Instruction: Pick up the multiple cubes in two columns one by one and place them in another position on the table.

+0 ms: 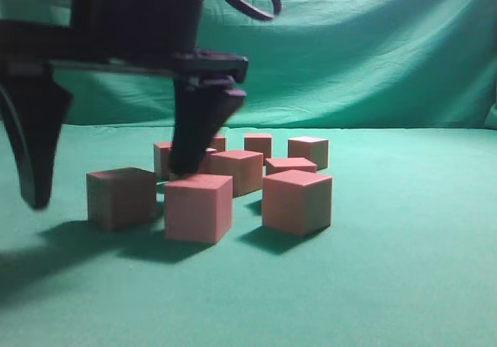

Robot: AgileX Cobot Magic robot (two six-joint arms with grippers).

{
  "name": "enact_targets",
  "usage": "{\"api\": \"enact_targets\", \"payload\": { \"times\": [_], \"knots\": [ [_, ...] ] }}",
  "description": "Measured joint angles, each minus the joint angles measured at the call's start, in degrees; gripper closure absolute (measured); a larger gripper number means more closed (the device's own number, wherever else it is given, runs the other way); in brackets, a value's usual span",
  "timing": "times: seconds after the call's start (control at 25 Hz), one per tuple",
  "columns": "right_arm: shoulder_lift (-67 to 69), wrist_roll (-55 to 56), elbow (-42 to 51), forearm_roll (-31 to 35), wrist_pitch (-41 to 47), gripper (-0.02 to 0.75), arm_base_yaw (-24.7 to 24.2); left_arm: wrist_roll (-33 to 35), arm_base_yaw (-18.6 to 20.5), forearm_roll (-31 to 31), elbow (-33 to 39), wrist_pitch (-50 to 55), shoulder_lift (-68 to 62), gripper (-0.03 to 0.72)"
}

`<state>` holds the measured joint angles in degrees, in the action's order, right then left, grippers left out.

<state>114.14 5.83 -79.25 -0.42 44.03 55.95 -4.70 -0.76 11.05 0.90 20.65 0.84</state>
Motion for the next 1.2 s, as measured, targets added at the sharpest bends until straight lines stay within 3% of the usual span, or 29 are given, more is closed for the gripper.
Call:
{"api": "enact_targets", "payload": {
  "times": [0.24, 0.4, 0.6, 0.72, 1.08, 1.2],
  "knots": [
    [0.0, -3.6, -11.2, -0.5, 7.3, 0.065, 0.0, 0.0, 0.0, 0.0, 0.0, 0.0, 0.0, 0.688],
    [0.0, -3.7, -22.7, -2.0, 17.9, 0.284, 0.0, 0.0, 0.0, 0.0, 0.0, 0.0, 0.0, 0.688],
    [-0.2, -3.6, -37.2, -5.5, 26.5, 0.65, 0.0, 0.0, 0.0, 0.0, 0.0, 0.0, 0.0, 0.688],
    [-2.7, -3.6, -41.3, -5.7, 27.2, 0.738, 0.0, 0.0, 0.0, 0.0, 0.0, 0.0, 0.0, 0.688],
    [-17.8, -3.0, -42.3, -5.6, 28.7, 0.738, 0.0, 0.0, 0.0, 0.0, 0.0, 0.0, 0.0, 0.688],
    [-22.4, -5.9, -42.2, -2.6, 28.9, 0.738, 0.0, 0.0, 0.0, 0.0, 0.0, 0.0, 0.0, 0.688]
  ]
}}
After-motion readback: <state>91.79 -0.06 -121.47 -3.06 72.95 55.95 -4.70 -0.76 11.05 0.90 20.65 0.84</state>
